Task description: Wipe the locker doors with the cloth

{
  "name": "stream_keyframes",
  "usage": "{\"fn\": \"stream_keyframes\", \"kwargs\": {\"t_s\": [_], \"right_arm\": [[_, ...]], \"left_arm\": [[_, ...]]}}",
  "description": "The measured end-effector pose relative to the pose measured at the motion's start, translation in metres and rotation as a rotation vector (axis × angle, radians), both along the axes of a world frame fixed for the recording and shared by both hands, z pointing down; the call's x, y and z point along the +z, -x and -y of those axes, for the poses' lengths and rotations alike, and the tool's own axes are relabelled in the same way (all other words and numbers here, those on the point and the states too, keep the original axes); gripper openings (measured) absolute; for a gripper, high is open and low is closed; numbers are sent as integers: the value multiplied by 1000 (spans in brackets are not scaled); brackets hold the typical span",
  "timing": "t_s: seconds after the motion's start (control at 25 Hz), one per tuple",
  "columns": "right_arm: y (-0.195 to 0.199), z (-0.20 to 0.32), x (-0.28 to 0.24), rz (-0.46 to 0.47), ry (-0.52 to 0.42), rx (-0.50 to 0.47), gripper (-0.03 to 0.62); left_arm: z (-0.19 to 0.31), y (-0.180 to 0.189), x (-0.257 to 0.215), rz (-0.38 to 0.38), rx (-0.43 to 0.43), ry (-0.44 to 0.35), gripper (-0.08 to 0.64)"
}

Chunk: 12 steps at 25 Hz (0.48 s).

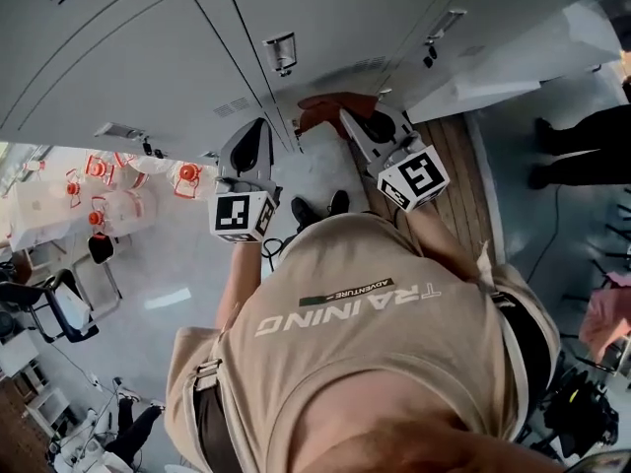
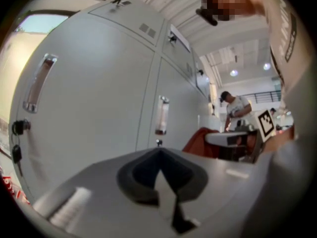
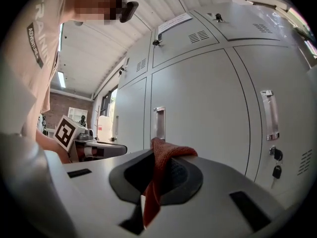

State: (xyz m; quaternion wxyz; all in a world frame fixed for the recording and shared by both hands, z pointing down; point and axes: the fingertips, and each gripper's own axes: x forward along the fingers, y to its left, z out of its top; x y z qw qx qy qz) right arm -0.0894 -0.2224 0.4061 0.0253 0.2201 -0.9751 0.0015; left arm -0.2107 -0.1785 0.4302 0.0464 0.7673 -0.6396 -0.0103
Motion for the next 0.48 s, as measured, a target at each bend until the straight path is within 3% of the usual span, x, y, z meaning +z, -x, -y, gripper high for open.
{"fn": "stream_keyframes", "kwargs": {"t_s": [0.24,0.48], "right_arm": [[-2,-1,5,-36,8,9,28],[-3,9,0,-22,-7,24,28]], "left_arm": [[6,-1,1,-25,24,-5,5],[18,-4,-5,3,61,-14,5]]}}
